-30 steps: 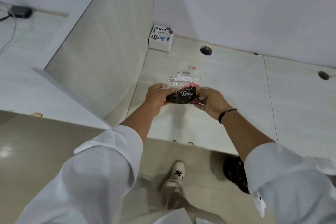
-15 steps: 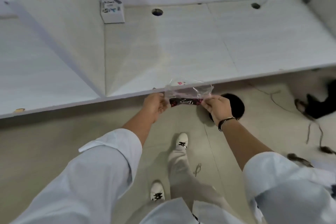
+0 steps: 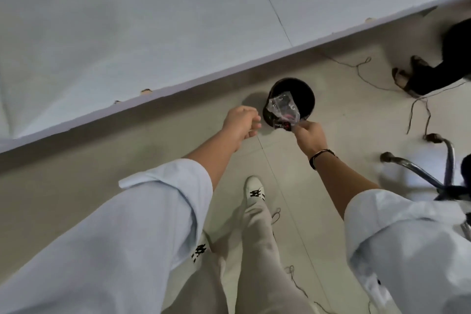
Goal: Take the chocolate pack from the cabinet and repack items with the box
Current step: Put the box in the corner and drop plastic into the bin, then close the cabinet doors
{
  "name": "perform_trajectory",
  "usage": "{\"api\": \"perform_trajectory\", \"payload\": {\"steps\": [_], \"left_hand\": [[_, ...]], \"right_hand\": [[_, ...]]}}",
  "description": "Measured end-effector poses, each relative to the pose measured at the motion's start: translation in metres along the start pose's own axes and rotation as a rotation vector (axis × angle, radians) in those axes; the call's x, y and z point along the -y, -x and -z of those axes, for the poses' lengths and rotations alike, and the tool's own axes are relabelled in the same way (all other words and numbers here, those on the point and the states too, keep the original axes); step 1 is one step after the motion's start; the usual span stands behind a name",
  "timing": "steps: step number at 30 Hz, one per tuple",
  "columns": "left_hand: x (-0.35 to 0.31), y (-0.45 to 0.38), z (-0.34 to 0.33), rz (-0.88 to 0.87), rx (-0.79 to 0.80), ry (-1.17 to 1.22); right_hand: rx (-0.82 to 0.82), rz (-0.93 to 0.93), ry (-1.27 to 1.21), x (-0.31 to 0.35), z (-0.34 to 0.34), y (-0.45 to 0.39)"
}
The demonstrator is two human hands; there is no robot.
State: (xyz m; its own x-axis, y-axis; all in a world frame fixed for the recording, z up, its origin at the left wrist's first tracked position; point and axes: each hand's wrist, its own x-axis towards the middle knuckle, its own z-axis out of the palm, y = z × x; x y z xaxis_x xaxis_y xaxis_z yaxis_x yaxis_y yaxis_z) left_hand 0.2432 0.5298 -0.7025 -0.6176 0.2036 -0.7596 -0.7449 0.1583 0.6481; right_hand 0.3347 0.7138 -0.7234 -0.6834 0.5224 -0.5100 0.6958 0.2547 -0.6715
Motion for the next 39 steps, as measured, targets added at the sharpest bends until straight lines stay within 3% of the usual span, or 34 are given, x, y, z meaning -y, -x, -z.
{"api": "perform_trajectory", "payload": {"steps": [5, 11, 16, 19, 21, 23, 29, 39], "left_hand": [[0.015, -0.111, -0.054, 0.023, -0.023, -0.011], [0.054, -0.225, -0.1, 0.056, -0.032, 0.028], [0.085, -0.271, -0.11, 0.068, -0.024, 0.022], [0.091, -0.273, -0.103, 0.049, -0.013, -0.002], [0.089, -0.264, -0.095, 0.033, -0.024, -0.012], [0.083, -0.248, -0.086, 0.004, -0.047, -0.016], [0.036, -0.15, -0.044, -0.162, -0.123, 0.025], [-0.073, 0.144, 0.101, -0.553, -0.274, 0.138]], "right_hand": [[-0.032, -0.082, 0.17, -0.053, -0.014, -0.119], [0.065, 0.061, 0.406, -0.117, -0.037, -0.254], [0.271, 0.039, 0.7, -0.175, -0.072, -0.346], [0.238, 0.063, 0.806, -0.177, -0.088, -0.356], [0.083, 0.134, 0.691, -0.164, -0.085, -0.344], [0.044, 0.17, 0.501, -0.144, -0.077, -0.319], [0.208, 0.244, -0.005, -0.052, -0.06, -0.176], [0.372, 0.605, -0.245, 0.175, -0.058, 0.096]]}}
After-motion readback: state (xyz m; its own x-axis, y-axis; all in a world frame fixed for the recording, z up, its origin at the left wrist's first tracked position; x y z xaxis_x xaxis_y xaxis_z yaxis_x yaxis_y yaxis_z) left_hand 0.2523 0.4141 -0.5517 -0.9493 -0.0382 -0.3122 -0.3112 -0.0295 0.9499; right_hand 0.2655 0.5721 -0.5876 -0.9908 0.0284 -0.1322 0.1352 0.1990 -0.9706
